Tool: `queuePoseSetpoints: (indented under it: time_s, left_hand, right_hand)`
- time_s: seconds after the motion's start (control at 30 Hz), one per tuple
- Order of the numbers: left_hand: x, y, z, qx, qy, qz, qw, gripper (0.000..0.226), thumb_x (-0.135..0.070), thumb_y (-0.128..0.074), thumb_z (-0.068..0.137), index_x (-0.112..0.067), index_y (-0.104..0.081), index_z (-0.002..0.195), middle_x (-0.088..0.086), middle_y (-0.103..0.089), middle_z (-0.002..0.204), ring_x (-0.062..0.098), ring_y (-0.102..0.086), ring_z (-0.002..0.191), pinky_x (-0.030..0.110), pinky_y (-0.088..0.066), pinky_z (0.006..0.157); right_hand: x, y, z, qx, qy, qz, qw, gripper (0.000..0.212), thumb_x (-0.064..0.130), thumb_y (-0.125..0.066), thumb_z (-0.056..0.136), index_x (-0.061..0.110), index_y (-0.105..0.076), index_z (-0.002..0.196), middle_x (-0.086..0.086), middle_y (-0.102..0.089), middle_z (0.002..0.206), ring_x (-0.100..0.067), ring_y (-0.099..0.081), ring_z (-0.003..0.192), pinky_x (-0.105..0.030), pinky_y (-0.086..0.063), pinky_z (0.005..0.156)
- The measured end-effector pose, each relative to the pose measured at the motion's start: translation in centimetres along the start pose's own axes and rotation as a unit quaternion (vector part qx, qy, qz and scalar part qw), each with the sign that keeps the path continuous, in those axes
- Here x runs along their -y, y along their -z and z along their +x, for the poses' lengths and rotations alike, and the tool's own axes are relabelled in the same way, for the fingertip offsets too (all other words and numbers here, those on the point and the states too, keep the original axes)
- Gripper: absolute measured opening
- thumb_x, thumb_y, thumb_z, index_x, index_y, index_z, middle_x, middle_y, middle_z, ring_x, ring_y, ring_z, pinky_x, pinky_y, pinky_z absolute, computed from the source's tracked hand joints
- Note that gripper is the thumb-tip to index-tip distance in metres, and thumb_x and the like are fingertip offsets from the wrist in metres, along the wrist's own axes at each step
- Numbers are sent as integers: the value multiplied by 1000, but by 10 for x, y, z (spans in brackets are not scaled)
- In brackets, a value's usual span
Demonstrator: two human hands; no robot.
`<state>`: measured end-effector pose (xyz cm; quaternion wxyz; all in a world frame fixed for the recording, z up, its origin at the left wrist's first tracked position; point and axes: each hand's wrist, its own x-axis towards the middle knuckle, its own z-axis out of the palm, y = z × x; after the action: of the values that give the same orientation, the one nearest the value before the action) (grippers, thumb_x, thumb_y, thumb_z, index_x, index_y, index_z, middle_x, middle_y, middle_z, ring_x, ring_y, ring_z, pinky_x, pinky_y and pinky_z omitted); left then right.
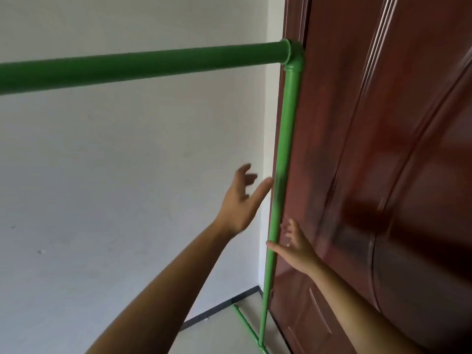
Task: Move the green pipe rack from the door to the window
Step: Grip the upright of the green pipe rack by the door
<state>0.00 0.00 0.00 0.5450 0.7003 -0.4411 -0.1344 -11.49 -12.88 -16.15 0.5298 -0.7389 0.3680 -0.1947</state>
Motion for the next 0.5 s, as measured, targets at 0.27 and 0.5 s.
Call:
queuePoseSetpoints:
  time_s: [0.27, 0.5]
  left_hand:
    - [-28, -47, 43, 8, 11, -121, 993, 51, -49, -48, 98, 1, -55, 94, 13, -64, 73, 21, -66, 65, 32, -57, 67]
    - [-29, -5, 14, -103, -41, -59, 992, 38, -38, -43, 103, -3, -49, 88, 12, -56, 64, 20, -57, 53, 36, -53, 54]
  right_hand:
    - [8, -29, -4, 48, -11, -71, 996, 26, 32, -55, 100, 15, -53, 119, -11, -69, 110, -34, -67, 104, -37, -49, 84]
    - [33, -64, -26, 125, 61, -117, 983, 23, 38, -48, 103, 15, -50, 107, -8, -60, 74, -27, -59, 65, -34, -44, 57]
